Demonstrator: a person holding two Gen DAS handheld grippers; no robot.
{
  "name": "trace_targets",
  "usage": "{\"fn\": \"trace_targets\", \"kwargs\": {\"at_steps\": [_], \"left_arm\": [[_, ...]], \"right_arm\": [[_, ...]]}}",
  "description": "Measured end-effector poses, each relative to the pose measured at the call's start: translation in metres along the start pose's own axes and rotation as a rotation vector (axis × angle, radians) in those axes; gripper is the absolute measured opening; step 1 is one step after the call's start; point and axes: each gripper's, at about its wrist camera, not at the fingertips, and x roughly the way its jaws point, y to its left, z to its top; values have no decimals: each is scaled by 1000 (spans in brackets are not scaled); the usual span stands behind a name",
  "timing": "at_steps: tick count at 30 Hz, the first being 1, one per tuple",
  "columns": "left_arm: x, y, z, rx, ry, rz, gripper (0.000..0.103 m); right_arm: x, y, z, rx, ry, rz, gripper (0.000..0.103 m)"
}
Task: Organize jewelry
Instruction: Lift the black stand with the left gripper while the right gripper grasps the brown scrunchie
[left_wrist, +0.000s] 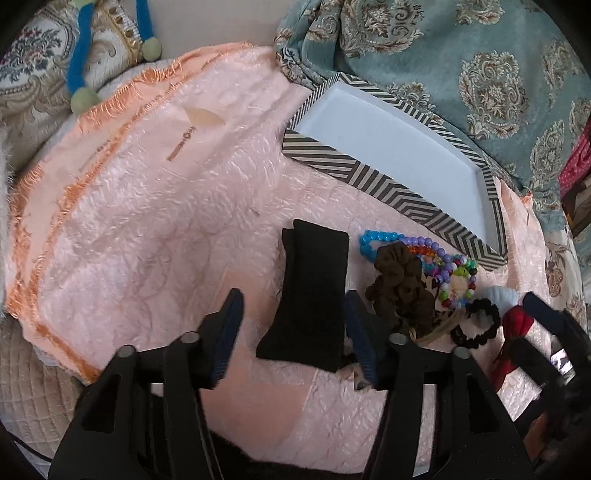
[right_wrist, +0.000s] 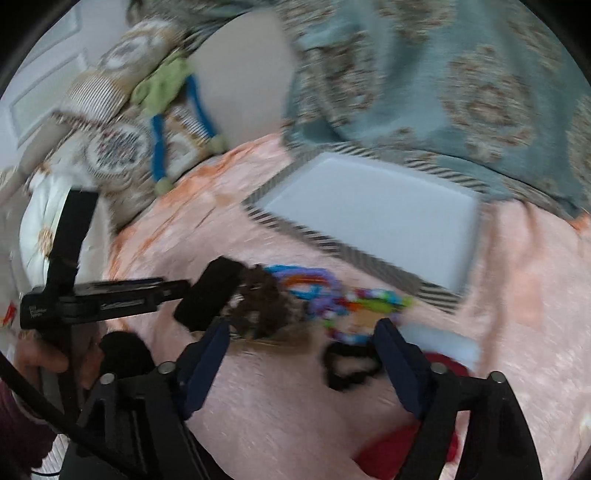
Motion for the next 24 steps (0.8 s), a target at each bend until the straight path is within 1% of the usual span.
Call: {"fn": "trace_targets", "kwargs": {"at_steps": [1, 2, 3, 4, 6, 8, 9, 10, 11, 12, 13, 14, 16, 18, 20, 24], "left_arm": [[4, 0, 1, 1, -2, -15, 66], [8, 0, 2, 4, 4, -15, 66], [13, 1, 4, 7, 15, -9, 66], [18, 2, 5, 7, 26, -8, 66], [25, 5, 6, 5, 37, -13, 66], [32, 8, 6, 1, 45, -29, 66], [35, 8, 5, 2, 54, -44, 64], [37, 8, 5, 7, 58, -55, 55], [39, 7, 5, 12, 63, -64, 49], [41, 7, 4, 19, 68, -68, 37], [42, 7, 5, 24, 67, -65, 30], [41, 7, 5, 28, 59, -63, 27], [36, 8, 6, 31, 46, -75, 17], [28, 10, 8, 29, 30, -89, 16], [18, 11, 11, 33, 7, -88, 15], [-3, 9, 23, 34, -43, -103, 15]], "right_arm": [[9, 6, 2, -19, 9, 10, 75], [19, 12, 3, -40, 18, 21, 71], [26, 16, 4, -54, 27, 27, 63], [37, 20, 5, -72, 46, 31, 58], [55, 23, 6, -83, 82, 18, 57], [75, 22, 5, -77, 120, 21, 50], [79, 21, 4, -71, 133, 31, 42], [87, 20, 2, -64, 152, 46, 36], [92, 20, 0, -63, 161, 53, 32], [95, 20, 0, -64, 162, 53, 24], [97, 20, -2, -67, 161, 51, 21], [97, 19, -3, -64, 158, 53, 17], [91, 17, -2, -50, 139, 73, 15], [75, 15, 1, -38, 101, 87, 14], [58, 9, 5, -18, 64, 101, 14], [26, -4, 16, 51, -5, 137, 14]]}}
